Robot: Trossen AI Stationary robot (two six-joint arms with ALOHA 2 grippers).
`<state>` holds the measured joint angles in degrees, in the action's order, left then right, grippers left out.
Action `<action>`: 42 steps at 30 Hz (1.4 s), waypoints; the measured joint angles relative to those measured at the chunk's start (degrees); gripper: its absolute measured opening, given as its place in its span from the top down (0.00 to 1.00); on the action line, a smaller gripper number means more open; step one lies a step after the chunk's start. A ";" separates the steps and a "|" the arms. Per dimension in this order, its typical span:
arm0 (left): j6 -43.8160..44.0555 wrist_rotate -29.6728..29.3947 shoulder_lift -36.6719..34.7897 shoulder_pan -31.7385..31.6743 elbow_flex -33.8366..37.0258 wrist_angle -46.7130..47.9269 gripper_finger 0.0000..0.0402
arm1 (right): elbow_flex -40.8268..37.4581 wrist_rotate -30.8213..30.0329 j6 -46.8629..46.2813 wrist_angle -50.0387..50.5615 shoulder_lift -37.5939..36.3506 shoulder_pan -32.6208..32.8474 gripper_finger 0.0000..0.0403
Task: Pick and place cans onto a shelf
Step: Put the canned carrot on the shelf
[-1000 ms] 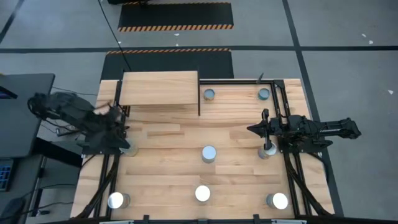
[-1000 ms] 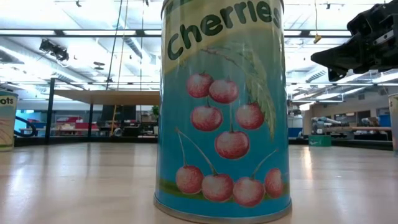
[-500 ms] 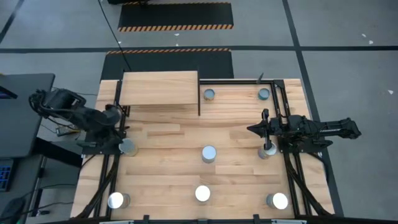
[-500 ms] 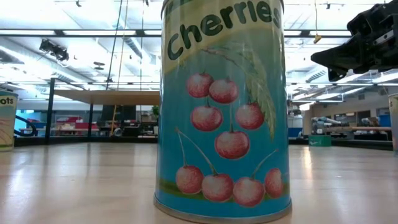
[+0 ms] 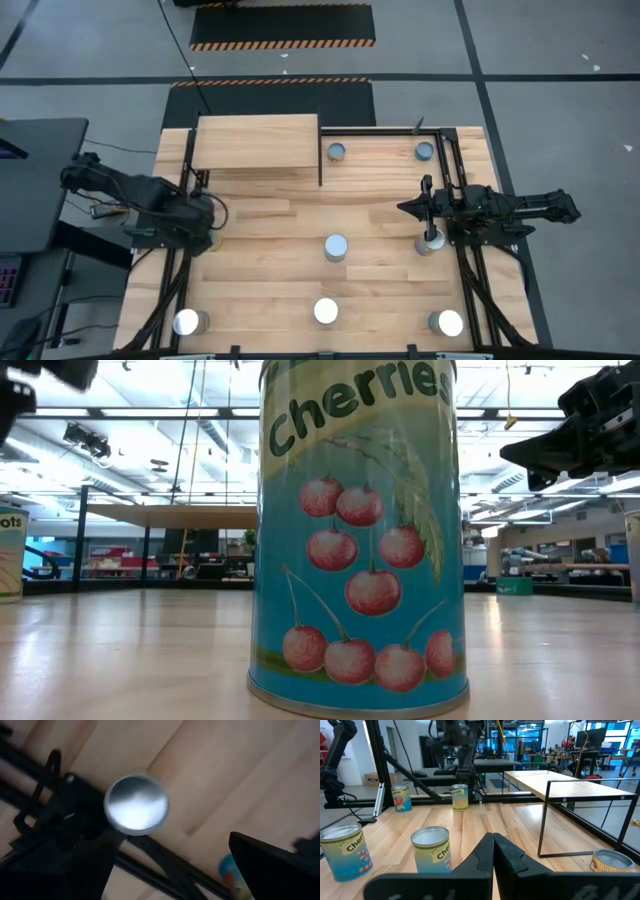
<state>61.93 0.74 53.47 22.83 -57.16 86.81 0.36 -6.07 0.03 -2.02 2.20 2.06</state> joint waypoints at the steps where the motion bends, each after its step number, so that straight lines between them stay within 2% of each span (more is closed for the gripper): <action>1: 0.33 0.19 0.27 -0.64 1.17 -0.22 0.03 | -0.01 0.00 -0.01 0.00 0.00 -0.01 0.98; 9: 0.41 2.04 3.54 -5.65 6.60 -1.86 0.03 | 0.00 0.00 0.00 0.00 -0.02 -0.02 0.98; 26: 3.38 0.23 11.79 -11.21 7.01 -7.58 0.02 | -0.02 0.00 0.00 0.00 0.00 0.00 0.98; 30: 0.57 -3.34 13.99 -10.99 7.03 -6.35 0.02 | -0.02 0.00 -0.01 0.00 -0.02 -0.01 0.98; 37: -5.94 2.76 18.07 -14.46 7.01 -4.91 0.02 | -0.01 0.00 0.00 0.00 0.00 -0.01 0.98; 42: -10.14 2.66 19.82 -20.17 7.03 0.32 0.02 | -0.02 0.00 0.00 0.00 0.00 0.00 0.98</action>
<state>51.79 3.40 73.30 2.66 -50.13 87.13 0.34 -6.07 0.03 -2.02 2.20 2.07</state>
